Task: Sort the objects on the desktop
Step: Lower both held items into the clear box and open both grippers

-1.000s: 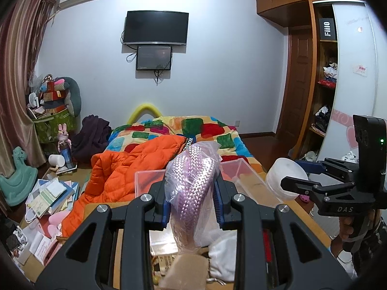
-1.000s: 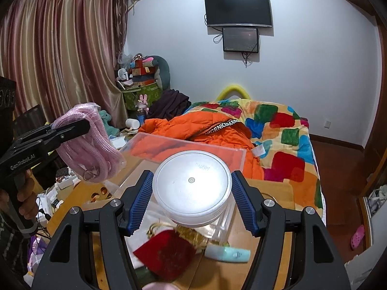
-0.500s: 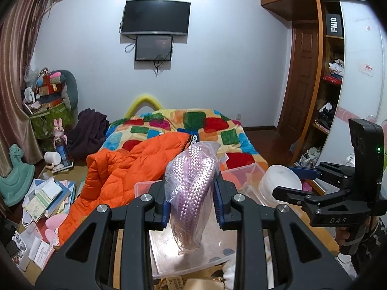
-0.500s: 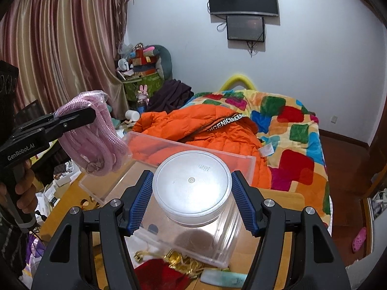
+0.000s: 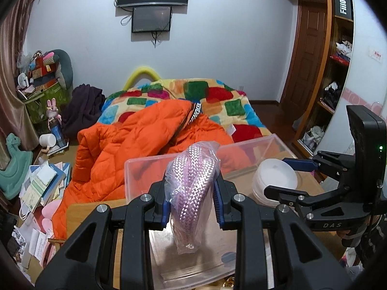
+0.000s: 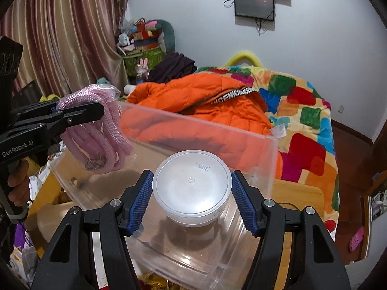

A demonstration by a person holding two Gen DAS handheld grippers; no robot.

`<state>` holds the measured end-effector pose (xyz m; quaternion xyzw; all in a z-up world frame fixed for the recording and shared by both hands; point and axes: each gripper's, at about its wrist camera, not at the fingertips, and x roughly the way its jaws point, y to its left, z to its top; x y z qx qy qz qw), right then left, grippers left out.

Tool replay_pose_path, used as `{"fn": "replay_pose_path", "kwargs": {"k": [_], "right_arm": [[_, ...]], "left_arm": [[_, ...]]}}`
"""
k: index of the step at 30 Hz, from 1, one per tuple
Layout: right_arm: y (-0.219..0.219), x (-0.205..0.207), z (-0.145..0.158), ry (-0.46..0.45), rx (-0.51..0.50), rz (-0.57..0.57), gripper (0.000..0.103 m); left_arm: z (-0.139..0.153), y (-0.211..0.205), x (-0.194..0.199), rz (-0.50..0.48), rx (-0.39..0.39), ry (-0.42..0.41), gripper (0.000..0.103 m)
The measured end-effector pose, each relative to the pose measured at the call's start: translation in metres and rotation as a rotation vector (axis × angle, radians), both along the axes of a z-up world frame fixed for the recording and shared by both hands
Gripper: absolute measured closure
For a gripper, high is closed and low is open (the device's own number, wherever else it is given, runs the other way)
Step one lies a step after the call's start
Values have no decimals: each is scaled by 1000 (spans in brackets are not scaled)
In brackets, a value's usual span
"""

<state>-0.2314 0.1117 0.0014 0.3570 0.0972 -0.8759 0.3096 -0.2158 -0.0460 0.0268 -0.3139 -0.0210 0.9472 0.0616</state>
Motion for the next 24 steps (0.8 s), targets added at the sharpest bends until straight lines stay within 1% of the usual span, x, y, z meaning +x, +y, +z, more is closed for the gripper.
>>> {"fn": "replay_pose_path", "kwargs": {"k": [4,8,13,18,21,22,24], "right_arm": [[-6,-5,-8,-16,11,11,41],[-14,-6,-14,-22,36,27,41],[-21,-6,-19,-9,69,34,41],[-22,-7,-19,-10,79,37,41],[-24,-5,-19,-3,98,38,41],[-25,-5,-19,-3,103,38,41],[-24,-3,-17,14,100,29,41]], "left_arm": [[-7,3,-5,-6,-7,-24,74],[-15,7,-10,-4,-35,-45,74],[-16,5,-10,-3,-42,-39,74],[-18,6,-10,5,-61,-32,74],[-20,5,-10,6,-58,-42,73],[-21,4,-10,8,-58,-43,72],[-20,5,-10,12,-64,-42,67]]}}
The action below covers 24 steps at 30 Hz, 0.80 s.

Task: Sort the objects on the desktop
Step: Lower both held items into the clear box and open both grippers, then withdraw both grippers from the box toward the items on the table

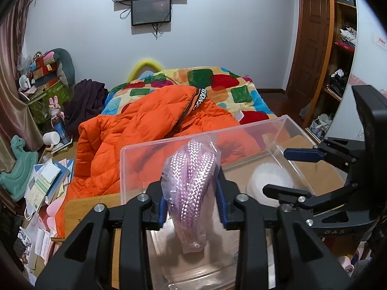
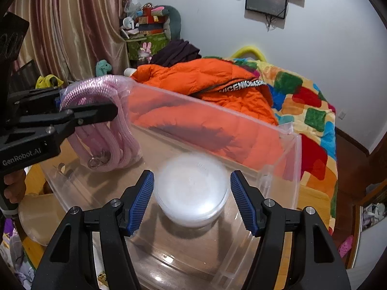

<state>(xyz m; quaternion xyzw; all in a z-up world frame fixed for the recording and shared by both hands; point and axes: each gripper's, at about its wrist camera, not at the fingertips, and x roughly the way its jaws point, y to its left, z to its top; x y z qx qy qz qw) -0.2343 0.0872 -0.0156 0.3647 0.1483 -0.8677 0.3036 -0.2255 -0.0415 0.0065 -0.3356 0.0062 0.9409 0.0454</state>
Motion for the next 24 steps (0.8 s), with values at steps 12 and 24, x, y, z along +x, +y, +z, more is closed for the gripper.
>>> {"fn": "replay_pose_path", "kwargs": {"k": [12,24], "right_arm": [[3,17,13,52,-13,-14,32],[31,50,44,132,-74,-92,30]], "left_arm": [[11,1,16,20,-17,39,38],[39,11,56,59,-79,134,12]]}}
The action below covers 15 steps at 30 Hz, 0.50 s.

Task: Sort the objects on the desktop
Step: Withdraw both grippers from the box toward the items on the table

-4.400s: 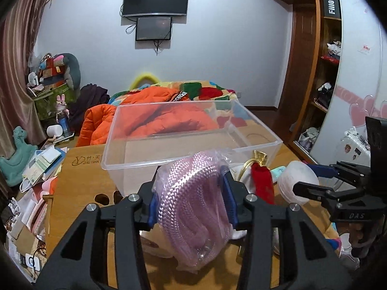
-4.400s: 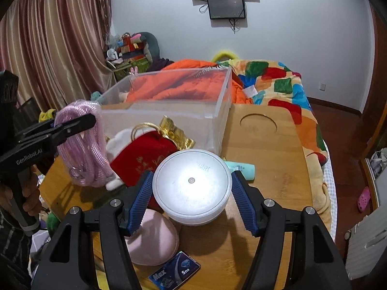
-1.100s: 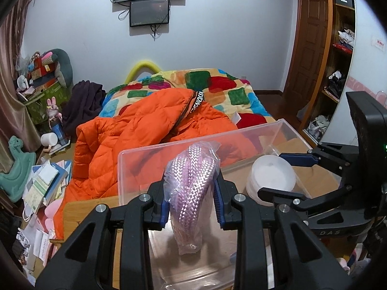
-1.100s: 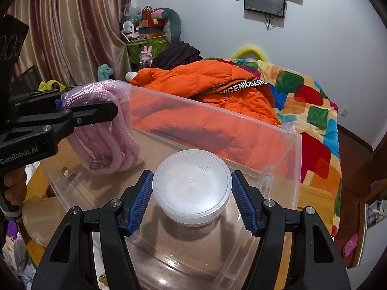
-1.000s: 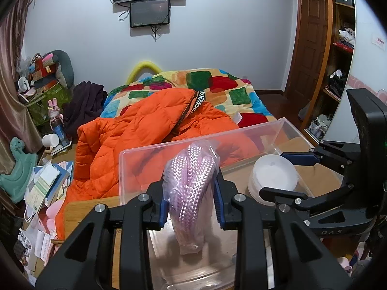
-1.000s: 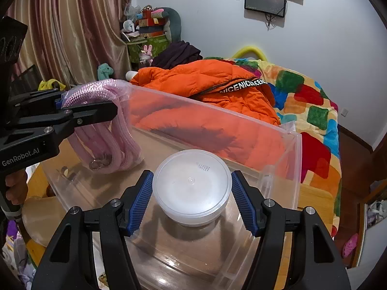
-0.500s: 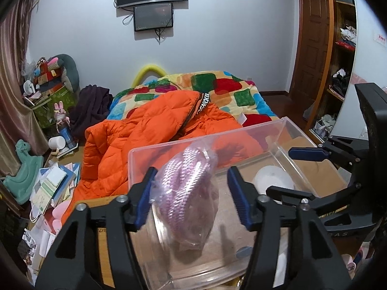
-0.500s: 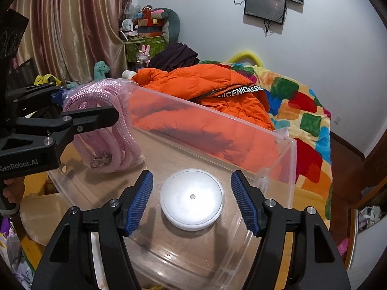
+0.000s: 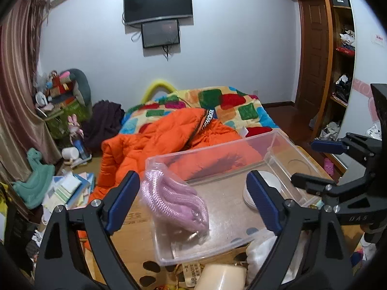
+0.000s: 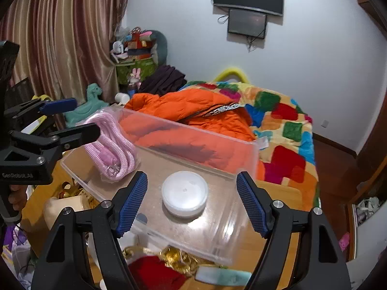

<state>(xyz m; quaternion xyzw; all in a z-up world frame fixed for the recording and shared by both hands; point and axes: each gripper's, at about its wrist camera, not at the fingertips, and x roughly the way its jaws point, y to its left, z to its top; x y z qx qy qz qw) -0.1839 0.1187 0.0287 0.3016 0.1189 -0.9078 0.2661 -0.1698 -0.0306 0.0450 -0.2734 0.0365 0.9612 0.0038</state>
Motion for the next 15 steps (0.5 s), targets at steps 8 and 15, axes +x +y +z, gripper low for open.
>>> {"fn": "replay_pose_path", "kwargs": {"k": [8,15], "right_arm": [[22,32,22,96,-29,-80,18],[33,61,34,131,-54,-71,18]], "left_arm": [[17,-1,33,18,10,93,7],[26,-6,62,21,12,142,7]]}}
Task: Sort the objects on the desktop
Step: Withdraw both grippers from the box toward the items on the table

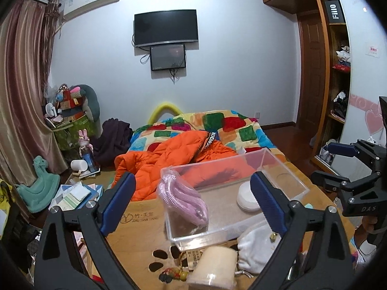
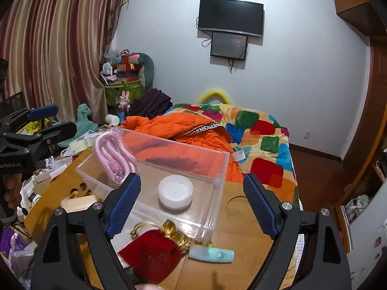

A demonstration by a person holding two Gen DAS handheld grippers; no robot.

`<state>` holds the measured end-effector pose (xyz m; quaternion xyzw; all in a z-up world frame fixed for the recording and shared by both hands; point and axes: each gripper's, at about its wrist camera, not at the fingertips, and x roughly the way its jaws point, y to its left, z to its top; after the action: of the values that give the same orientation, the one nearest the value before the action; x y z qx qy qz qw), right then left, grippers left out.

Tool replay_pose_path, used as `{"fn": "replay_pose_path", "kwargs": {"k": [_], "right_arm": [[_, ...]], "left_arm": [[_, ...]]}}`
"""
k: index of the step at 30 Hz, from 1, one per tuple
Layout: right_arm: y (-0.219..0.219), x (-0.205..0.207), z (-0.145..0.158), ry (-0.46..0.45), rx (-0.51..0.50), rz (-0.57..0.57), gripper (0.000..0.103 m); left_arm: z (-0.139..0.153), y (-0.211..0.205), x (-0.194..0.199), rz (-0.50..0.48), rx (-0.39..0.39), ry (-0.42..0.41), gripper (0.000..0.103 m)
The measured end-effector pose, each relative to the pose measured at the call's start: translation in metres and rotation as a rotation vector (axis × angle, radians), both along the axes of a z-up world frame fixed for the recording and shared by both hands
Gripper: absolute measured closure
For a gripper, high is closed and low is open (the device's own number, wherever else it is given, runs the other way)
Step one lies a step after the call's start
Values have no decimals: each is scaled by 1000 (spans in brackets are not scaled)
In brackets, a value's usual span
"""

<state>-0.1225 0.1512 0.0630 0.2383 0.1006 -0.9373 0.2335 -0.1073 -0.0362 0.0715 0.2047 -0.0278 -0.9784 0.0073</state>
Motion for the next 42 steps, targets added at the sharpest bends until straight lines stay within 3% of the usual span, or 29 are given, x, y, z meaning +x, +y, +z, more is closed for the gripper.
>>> {"fn": "replay_pose_path", "kwargs": {"k": [9,14,21,29,39,42], "right_arm": [[12,21,-17,-82,-32,-3,18],[17,31,-30,-115,-49,-18,18],[17,31,-58,-217,-79,7,18],[11,14,-96,-373,-124,33,19],[3,0,-116,-449,-146,59,20],[-1,-2,-117,-447,-140,71,29]], "left_arm": [[-16,1,28,-24,3,-36,7],[-39,-3,41,-44,38,-78,7],[-72,1,47,-59,4,-144,7],[-106,7,34,-73,1,-239,7],[-130,12,15,-83,39,-311,7],[-131,16,12,-73,35,-309,7]]}}
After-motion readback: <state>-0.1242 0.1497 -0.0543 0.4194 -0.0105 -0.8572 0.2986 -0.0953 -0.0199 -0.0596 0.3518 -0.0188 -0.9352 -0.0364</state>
